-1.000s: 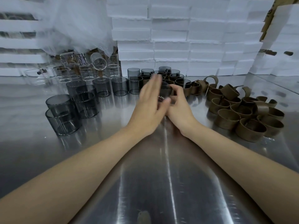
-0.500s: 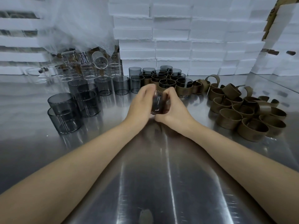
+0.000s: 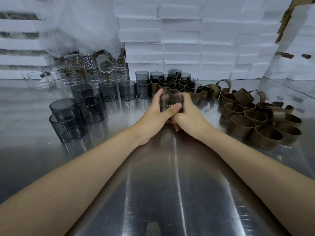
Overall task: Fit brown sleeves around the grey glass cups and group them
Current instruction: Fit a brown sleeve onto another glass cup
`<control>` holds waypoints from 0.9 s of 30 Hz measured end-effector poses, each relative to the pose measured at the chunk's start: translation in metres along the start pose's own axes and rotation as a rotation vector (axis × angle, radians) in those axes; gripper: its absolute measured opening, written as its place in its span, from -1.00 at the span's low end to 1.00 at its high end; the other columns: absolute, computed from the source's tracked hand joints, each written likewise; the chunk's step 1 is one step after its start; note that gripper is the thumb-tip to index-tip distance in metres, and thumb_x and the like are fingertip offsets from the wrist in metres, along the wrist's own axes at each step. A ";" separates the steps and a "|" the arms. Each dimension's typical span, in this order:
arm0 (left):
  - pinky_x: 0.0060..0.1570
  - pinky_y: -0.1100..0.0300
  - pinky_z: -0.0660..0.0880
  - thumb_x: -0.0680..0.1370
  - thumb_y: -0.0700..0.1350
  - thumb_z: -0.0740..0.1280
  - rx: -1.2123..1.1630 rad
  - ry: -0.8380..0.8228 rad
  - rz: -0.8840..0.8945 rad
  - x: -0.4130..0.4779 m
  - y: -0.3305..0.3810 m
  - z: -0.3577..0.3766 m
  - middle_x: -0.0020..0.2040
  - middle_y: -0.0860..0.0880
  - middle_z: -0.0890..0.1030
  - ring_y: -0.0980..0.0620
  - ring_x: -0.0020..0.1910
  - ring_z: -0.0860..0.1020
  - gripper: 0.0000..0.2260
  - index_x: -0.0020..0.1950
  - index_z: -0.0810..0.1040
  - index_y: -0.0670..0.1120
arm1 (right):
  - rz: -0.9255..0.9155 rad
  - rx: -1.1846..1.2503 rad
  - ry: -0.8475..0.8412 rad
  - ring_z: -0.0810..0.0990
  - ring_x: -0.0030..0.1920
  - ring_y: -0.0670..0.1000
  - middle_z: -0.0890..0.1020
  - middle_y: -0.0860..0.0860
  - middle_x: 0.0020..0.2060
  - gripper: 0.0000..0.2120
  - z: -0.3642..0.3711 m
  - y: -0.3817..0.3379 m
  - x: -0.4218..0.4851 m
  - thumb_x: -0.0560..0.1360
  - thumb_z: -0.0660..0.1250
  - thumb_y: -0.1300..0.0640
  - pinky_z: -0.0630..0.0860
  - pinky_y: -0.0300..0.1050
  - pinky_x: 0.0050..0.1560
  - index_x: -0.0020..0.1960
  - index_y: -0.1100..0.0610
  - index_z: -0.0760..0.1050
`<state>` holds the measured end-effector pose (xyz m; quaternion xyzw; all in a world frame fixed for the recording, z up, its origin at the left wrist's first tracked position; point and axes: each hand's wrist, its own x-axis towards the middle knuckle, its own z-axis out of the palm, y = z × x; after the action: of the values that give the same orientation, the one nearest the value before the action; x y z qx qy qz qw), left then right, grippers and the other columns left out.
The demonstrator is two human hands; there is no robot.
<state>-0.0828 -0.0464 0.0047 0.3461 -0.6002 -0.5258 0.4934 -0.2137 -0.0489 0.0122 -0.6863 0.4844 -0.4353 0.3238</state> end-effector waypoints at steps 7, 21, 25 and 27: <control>0.05 0.16 0.59 0.50 -0.18 0.42 -0.174 0.152 0.017 0.004 -0.003 -0.005 0.27 0.03 0.55 -0.02 0.24 0.56 -0.38 0.50 0.24 0.01 | -0.123 -0.946 0.170 0.50 0.16 0.21 0.52 0.12 0.18 -0.50 -0.008 -0.003 -0.004 0.47 0.20 0.19 0.42 0.04 -0.06 0.41 0.11 0.28; -0.28 0.28 0.56 0.60 -0.02 0.32 -0.193 0.249 -0.115 0.010 -0.003 -0.009 0.16 -0.08 0.51 0.08 -0.35 0.60 -0.51 0.50 0.28 0.01 | 0.041 -0.951 0.135 0.34 0.33 0.24 0.14 0.15 0.48 -0.58 -0.024 0.003 -0.001 0.51 0.21 0.23 0.44 0.13 0.18 0.36 0.19 0.36; -0.26 0.27 0.58 0.61 -0.04 0.31 -0.172 0.286 -0.084 0.009 -0.004 -0.009 0.16 -0.09 0.50 0.08 -0.39 0.60 -0.54 0.49 0.28 -0.03 | -0.206 -0.828 0.199 0.42 0.25 0.16 0.48 0.08 0.27 -0.62 -0.018 0.000 0.000 0.47 0.18 0.34 0.34 0.03 0.19 0.24 0.19 0.51; -0.25 0.27 0.58 0.61 -0.05 0.31 -0.163 0.296 -0.075 0.009 -0.003 -0.009 0.19 -0.09 0.49 0.06 -0.38 0.60 -0.53 0.49 0.28 -0.02 | -0.220 -0.847 0.252 0.39 0.28 0.12 0.52 0.04 0.24 -0.64 -0.022 0.004 0.002 0.46 0.19 0.32 0.24 -0.03 0.17 0.21 0.16 0.54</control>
<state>-0.0774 -0.0577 0.0030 0.4006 -0.4633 -0.5340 0.5829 -0.2349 -0.0529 0.0183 -0.7473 0.5796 -0.3106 -0.0952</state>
